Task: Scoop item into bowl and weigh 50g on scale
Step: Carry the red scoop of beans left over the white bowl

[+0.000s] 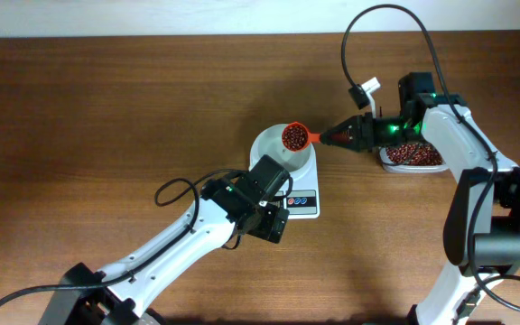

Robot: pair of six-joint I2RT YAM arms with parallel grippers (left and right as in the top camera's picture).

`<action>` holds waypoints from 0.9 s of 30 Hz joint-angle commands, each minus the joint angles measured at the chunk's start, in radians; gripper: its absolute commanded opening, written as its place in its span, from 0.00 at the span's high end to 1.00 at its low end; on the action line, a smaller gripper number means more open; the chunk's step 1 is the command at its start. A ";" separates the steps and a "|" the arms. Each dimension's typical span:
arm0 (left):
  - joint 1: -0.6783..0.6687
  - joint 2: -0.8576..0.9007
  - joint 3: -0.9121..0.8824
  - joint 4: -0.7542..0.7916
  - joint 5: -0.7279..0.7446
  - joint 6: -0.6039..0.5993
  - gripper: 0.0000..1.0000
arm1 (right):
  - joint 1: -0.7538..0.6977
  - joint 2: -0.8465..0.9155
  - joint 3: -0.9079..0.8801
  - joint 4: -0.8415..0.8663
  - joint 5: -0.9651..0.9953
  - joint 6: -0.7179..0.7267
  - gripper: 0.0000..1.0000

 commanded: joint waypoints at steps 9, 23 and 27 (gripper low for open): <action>-0.003 -0.010 -0.004 0.000 -0.008 0.002 0.01 | 0.028 0.008 0.017 0.107 0.164 0.012 0.96; -0.003 -0.010 -0.004 0.000 -0.008 0.002 0.01 | 0.087 -0.071 0.167 -0.017 0.414 0.011 0.96; -0.003 -0.010 -0.004 0.000 -0.008 0.002 0.01 | 0.100 -0.078 0.204 -0.056 0.466 0.011 0.96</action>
